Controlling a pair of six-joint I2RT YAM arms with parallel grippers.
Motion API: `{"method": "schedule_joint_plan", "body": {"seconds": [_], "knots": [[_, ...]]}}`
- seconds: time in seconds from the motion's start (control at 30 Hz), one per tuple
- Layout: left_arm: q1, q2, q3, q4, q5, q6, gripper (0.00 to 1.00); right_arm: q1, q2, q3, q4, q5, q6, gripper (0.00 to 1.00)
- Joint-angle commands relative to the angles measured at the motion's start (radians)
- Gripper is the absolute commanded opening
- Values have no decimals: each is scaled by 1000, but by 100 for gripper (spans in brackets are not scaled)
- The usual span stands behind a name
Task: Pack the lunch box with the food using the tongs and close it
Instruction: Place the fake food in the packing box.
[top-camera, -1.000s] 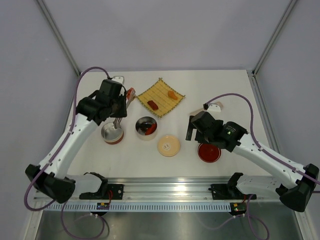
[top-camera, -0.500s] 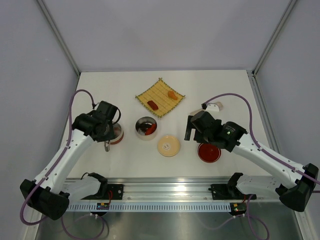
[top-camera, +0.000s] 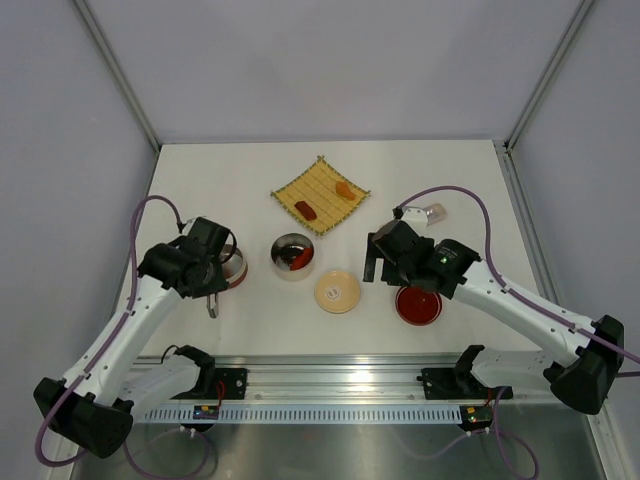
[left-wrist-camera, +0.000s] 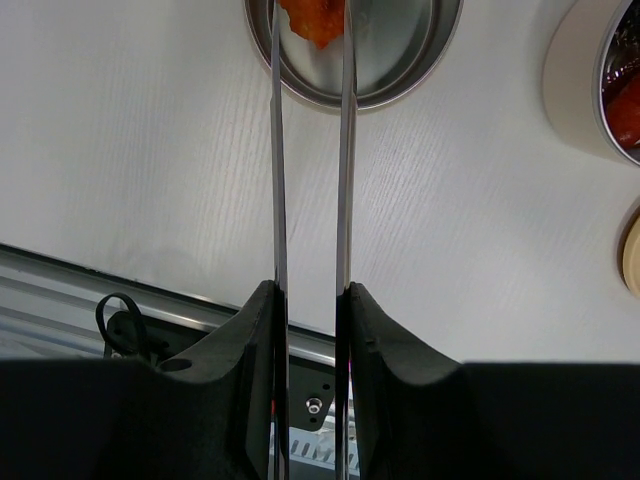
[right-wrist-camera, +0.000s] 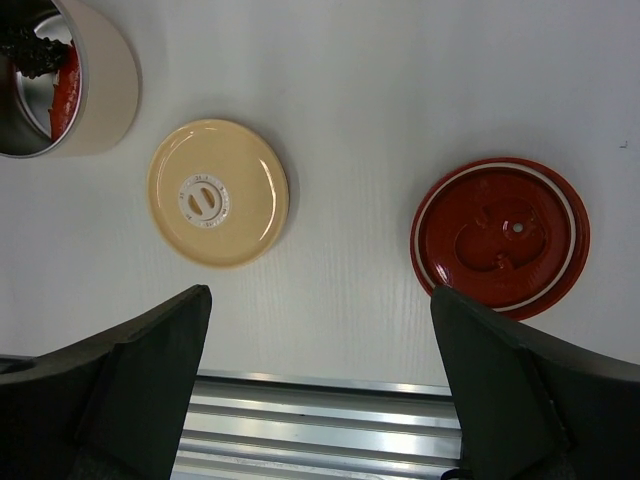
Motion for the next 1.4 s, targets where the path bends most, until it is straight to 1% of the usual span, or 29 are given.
{"method": "schedule_joint_plan", "body": {"seconds": [0.0, 0.17, 0.3, 0.4, 0.53, 0.63, 0.67, 0.77, 0.8, 0.87, 0.93, 1.03, 1.1, 1.13, 1.23, 1.37], "knots": [[3, -5, -7, 34, 10, -22, 1, 3, 21, 52, 36, -25, -24, 99], [4, -57, 14, 19, 30, -24, 0, 7, 35, 64, 36, -37, -22, 100], [3, -64, 34, -18, 36, -19, 0, 7, 46, 70, 36, -45, -25, 99], [3, -74, 43, -27, 82, -16, 0, 12, 61, 84, 28, -49, -30, 99], [3, -78, 21, -19, 69, -15, 0, 15, 66, 92, 33, -52, -33, 100], [4, -71, -9, 5, 84, -12, 2, 15, 74, 106, 21, -52, -36, 99], [4, -70, -16, 11, 92, -10, 11, 15, 75, 109, 18, -52, -38, 100], [4, -61, -27, 33, 87, -7, 26, 17, 74, 113, 16, -52, -39, 100], [4, -58, -26, 34, 87, -7, 36, 17, 75, 115, 10, -52, -39, 100], [4, -50, -15, 39, 89, 4, 41, 17, 78, 125, 5, -51, -42, 99], [4, -41, 2, 38, 86, 10, 41, 15, 86, 136, 1, -49, -42, 99], [4, -35, 28, 16, 81, 17, 36, 17, 95, 145, -5, -49, -42, 100], [4, -33, 51, 1, 70, 25, 36, 15, 98, 142, 5, -49, -39, 100], [4, -35, 57, -4, 67, 28, 39, 17, 100, 141, 10, -49, -39, 100], [4, -35, 70, -16, 56, 34, 41, 18, 116, 139, 18, -63, -39, 99], [4, -36, 63, -12, 49, 37, 50, 21, 135, 147, 24, -61, -39, 99]]}}
